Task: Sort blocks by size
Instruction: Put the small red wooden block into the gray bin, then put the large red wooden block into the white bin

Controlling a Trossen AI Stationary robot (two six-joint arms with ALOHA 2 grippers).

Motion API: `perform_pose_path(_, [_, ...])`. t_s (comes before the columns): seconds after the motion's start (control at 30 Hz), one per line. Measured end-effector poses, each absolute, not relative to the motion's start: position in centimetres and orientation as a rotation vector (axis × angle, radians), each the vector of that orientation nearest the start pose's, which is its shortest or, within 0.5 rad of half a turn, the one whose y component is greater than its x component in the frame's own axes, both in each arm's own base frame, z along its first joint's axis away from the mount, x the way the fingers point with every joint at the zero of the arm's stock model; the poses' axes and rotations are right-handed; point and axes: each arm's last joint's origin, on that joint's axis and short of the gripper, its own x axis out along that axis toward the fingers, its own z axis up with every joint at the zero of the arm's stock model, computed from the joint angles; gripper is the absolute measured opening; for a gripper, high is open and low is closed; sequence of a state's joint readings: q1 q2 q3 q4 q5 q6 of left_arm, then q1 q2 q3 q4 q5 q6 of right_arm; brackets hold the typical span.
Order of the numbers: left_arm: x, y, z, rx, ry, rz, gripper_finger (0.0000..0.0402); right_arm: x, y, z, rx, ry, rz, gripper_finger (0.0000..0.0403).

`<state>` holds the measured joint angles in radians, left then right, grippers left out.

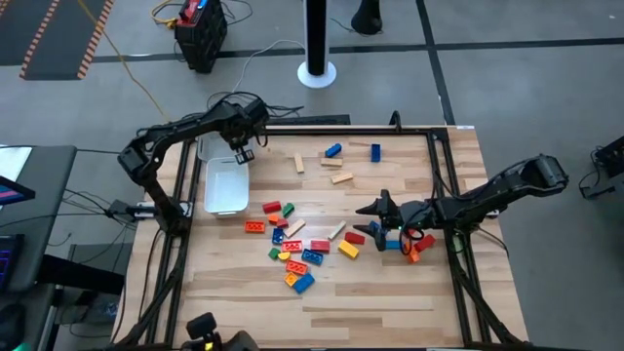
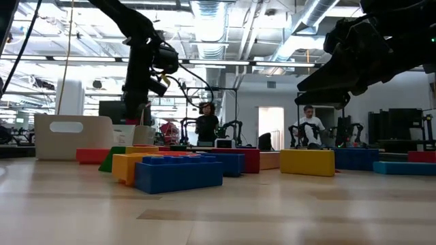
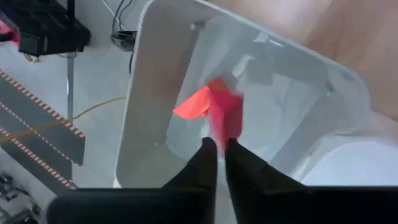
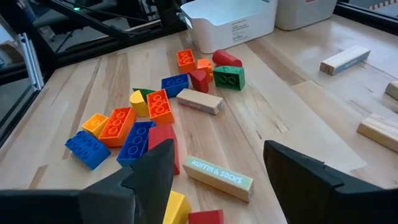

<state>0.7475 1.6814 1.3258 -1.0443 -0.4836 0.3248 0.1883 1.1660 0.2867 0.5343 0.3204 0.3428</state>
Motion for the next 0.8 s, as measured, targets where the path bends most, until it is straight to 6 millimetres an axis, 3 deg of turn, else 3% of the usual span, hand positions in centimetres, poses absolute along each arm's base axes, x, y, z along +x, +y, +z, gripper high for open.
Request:
perform_pose_path(0.33, [22.9,21.7,24.8,0.057,1.579,0.746,0.0170,20.6,3.0,16.3,0.249,0.308,-0.198,0.0274])
perform_pose_path(0.6, [26.0,16.0,27.6,0.233,1.407,0.614,0.0182,20.6,2.9,16.3,0.245,0.308,-0.209,0.0274])
perform_pose_path(0.7, [27.3,13.3,27.2,0.230,1.390,0.487,0.0182,20.6,2.9,16.3,0.245,0.308,-0.209,0.0274])
perform_pose_path(0.8, [28.0,10.7,25.6,0.232,1.406,0.387,0.0182,20.6,3.0,16.3,0.247,0.307,-0.207,0.0274])
